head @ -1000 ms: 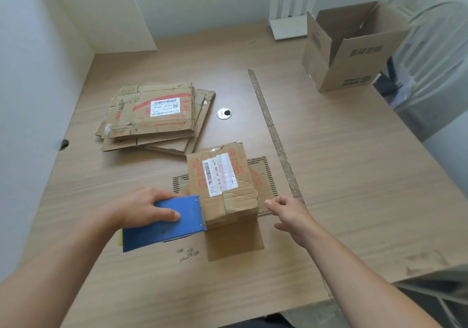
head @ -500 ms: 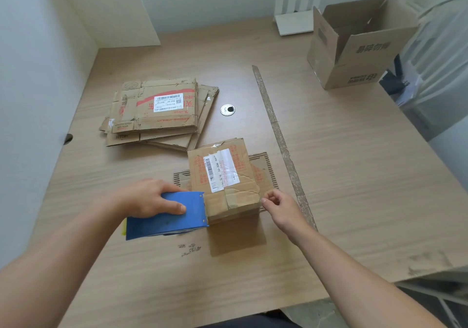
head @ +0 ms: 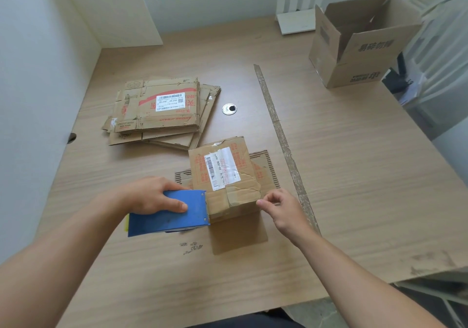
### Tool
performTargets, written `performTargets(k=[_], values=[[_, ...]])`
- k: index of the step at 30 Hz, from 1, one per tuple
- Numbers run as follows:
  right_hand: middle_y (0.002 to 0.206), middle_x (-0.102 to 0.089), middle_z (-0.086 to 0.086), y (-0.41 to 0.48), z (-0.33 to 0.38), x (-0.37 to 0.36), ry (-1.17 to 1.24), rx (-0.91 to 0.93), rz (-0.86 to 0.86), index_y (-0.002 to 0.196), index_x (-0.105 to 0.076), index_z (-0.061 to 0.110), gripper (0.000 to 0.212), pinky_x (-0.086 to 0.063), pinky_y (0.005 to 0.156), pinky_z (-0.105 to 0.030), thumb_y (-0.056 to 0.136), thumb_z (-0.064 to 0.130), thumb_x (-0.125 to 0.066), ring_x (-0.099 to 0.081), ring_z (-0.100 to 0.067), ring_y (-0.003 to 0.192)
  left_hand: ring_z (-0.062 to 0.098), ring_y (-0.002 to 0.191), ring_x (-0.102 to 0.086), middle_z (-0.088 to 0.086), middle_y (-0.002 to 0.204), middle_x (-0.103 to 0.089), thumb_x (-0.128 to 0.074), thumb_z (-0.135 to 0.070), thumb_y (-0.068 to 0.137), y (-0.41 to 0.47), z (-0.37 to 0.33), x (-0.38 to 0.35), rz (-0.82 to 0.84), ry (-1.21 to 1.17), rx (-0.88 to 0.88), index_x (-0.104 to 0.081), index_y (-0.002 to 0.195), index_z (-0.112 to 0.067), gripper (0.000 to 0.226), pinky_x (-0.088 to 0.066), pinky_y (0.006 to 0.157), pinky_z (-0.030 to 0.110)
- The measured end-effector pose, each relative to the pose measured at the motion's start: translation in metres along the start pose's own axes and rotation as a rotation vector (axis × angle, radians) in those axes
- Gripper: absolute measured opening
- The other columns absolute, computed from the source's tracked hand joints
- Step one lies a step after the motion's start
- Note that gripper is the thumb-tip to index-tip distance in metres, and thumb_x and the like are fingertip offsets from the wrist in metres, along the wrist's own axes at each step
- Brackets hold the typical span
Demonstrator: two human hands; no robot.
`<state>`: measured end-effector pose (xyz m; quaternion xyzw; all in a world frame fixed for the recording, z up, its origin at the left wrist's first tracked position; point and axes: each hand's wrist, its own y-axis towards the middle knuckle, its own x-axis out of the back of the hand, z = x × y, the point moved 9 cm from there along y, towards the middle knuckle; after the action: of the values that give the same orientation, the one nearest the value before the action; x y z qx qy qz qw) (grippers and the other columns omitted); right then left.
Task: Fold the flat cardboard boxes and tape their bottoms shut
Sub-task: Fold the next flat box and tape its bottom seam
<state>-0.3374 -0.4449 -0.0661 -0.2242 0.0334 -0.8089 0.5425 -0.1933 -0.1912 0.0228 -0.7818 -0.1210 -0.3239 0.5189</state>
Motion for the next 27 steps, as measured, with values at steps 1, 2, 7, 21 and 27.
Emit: performTargets(k=[1,2,7,21,27], values=[[0.096,-0.057,0.002,0.001,0.006,0.001,-0.086,0.061,-0.009,0.069,-0.06,0.023,0.023,-0.04,0.082,-0.024,0.087,0.024,-0.075,-0.057,-0.013,0.091,0.005,0.099,-0.062,-0.019,0.108,-0.067,-0.066,-0.055,0.086,0.0,0.0,0.0,0.001,0.0,-0.002,-0.057,0.115,-0.059,0.031,-0.048,0.093,0.032],[0.098,-0.055,0.004,0.001,0.012,0.001,-0.177,0.128,-0.021,0.073,-0.06,0.022,0.021,-0.04,0.084,-0.025,0.088,0.025,-0.074,-0.056,-0.015,0.094,0.004,0.098,-0.062,-0.02,0.108,-0.067,-0.066,-0.055,0.086,0.0,0.0,0.0,0.002,-0.001,-0.006,-0.058,0.115,-0.059,0.031,-0.048,0.092,0.031],[0.141,-0.041,-0.006,-0.004,0.049,-0.006,-0.57,0.45,-0.057,0.131,-0.057,0.019,0.045,-0.044,0.1,-0.049,0.087,0.019,-0.068,-0.043,-0.029,0.125,0.002,0.096,-0.062,-0.023,0.106,-0.067,-0.067,-0.056,0.085,0.0,-0.001,-0.002,-0.005,-0.024,-0.023,-0.054,0.102,-0.066,0.023,-0.048,0.091,0.03],[0.164,-0.016,0.011,0.012,0.072,-0.089,-1.15,0.842,0.362,0.155,-0.02,0.042,0.06,-0.003,0.121,-0.048,0.1,0.049,-0.043,-0.011,-0.021,0.153,0.007,0.099,-0.062,-0.019,0.108,-0.067,-0.067,-0.054,0.086,-0.007,0.004,-0.008,-0.057,-0.128,-0.068,-0.049,0.101,-0.073,0.03,-0.049,0.093,0.034],[0.159,-0.033,0.008,0.01,0.074,-0.087,-1.141,0.856,0.309,0.151,-0.034,0.039,0.054,-0.02,0.118,-0.053,0.1,0.044,-0.048,-0.029,-0.025,0.147,0.003,0.095,-0.063,-0.023,0.104,-0.068,-0.067,-0.057,0.081,-0.015,0.012,-0.018,-0.086,-0.259,-0.113,-0.05,0.103,-0.076,0.034,-0.051,0.089,0.031]])
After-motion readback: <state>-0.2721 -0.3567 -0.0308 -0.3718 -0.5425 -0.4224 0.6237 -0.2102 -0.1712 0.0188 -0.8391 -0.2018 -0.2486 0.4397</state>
